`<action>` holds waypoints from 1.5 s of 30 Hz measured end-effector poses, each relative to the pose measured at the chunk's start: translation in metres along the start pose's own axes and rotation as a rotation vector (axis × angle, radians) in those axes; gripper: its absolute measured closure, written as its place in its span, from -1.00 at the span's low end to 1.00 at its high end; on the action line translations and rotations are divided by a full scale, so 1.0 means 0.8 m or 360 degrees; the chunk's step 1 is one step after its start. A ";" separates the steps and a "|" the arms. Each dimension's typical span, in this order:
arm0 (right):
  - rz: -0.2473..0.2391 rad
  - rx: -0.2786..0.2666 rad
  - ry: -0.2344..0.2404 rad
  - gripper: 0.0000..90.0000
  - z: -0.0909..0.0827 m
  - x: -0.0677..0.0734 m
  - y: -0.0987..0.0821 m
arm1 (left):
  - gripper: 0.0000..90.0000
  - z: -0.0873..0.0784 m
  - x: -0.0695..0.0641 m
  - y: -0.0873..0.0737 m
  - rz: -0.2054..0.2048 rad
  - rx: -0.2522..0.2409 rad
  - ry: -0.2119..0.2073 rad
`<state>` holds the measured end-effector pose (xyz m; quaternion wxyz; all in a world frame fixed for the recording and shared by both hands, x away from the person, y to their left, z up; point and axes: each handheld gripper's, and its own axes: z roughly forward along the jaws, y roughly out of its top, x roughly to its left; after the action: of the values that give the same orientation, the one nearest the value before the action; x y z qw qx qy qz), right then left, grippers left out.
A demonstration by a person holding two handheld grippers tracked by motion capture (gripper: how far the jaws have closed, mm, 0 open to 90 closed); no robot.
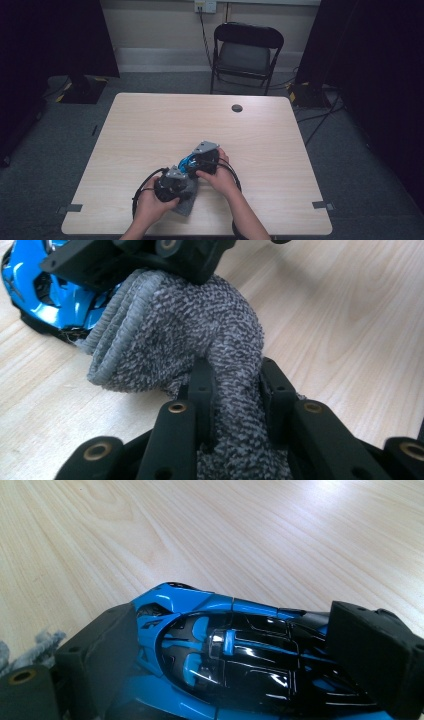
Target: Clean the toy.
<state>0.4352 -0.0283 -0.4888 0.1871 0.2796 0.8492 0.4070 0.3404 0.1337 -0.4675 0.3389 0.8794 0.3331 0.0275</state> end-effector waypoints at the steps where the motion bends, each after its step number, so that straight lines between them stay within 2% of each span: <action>1: 0.0000 0.0000 0.0000 -0.86 0.000 0.000 0.000 | 0.61 0.001 -0.001 0.001 0.0008 0.0004 -0.0005; 4: -0.0001 0.0000 0.0000 -0.86 0.000 0.000 0.000 | 0.61 0.002 -0.003 0.002 0.0035 0.0005 -0.0036; 7: -0.0001 -0.0002 0.0000 -0.86 0.000 0.000 0.000 | 0.60 0.002 -0.005 0.004 0.0093 0.0025 -0.0066; 15: 0.0000 -0.0006 -0.0001 -0.85 0.000 0.001 -0.001 | 0.57 -0.007 0.004 0.002 0.0092 0.0017 -0.0098; 18: 0.0000 -0.0008 -0.0001 -0.85 0.000 0.001 -0.001 | 0.56 -0.010 0.007 0.000 0.0148 0.0035 -0.0112; 20: 0.0000 -0.0007 -0.0001 -0.85 0.000 0.001 -0.001 | 0.56 -0.013 0.010 -0.002 0.0160 0.0047 -0.0124; 24: -0.0003 -0.0012 0.0000 -0.85 0.000 0.000 -0.001 | 0.54 -0.022 0.021 -0.005 0.0107 0.0045 -0.0129; 31: -0.0005 -0.0013 0.0000 -0.85 0.000 0.000 -0.001 | 0.52 -0.033 0.039 -0.015 0.0036 0.0026 -0.0093; 40: -0.0002 -0.0011 0.0000 -0.85 0.000 0.000 -0.001 | 0.52 -0.047 0.055 -0.020 -0.0013 -0.0009 -0.0070; 45: -0.0001 -0.0032 -0.0003 -0.86 0.000 0.001 -0.003 | 0.53 -0.061 0.069 -0.021 -0.0056 -0.0085 -0.0027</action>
<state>0.4337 -0.0294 -0.4906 0.1909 0.2778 0.8450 0.4152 0.3600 0.2045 -0.4502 0.3655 0.8643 0.3449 0.0230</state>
